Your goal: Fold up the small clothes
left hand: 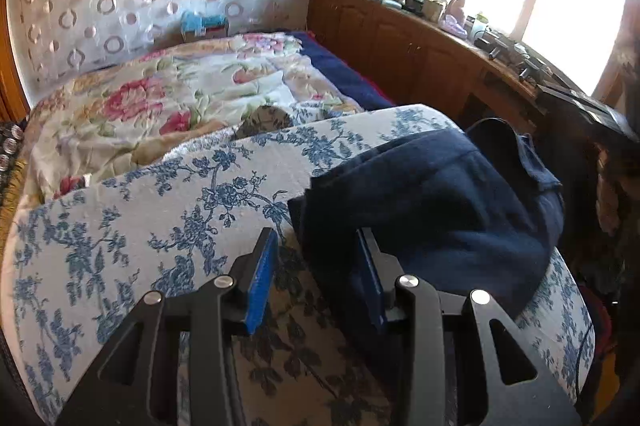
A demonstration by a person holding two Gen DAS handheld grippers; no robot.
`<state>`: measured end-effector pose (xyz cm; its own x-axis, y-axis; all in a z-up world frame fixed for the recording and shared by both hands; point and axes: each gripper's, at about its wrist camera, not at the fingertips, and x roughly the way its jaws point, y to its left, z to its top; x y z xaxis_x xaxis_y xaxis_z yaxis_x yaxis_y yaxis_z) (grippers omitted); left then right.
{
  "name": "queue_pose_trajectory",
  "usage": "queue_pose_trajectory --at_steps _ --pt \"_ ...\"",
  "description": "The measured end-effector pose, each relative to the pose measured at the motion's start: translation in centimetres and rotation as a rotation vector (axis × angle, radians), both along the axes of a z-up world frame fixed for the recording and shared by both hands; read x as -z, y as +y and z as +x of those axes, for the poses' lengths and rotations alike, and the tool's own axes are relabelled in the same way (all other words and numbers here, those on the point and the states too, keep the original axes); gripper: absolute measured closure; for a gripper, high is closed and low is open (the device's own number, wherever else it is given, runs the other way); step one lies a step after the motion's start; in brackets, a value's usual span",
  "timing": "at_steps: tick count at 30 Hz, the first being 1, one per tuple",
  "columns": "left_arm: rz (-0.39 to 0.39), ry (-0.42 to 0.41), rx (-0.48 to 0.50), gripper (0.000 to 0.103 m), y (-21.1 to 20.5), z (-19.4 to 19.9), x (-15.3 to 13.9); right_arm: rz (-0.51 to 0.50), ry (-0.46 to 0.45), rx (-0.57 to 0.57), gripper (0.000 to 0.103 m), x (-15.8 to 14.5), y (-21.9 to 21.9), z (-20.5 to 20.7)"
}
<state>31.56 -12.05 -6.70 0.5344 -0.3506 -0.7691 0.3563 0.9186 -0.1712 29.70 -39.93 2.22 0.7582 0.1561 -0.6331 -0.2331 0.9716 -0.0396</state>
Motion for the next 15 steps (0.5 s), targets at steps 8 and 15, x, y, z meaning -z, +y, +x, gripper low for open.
queue_pose_trajectory --at_steps 8,15 --pt "0.008 0.070 0.049 0.062 -1.7 1.3 1.9 0.069 0.099 -0.044 0.030 3.2 0.0 -2.5" --pt "-0.116 0.100 0.044 0.088 -0.8 1.8 1.8 0.087 0.138 -0.106 0.030 3.9 0.8 -3.7"
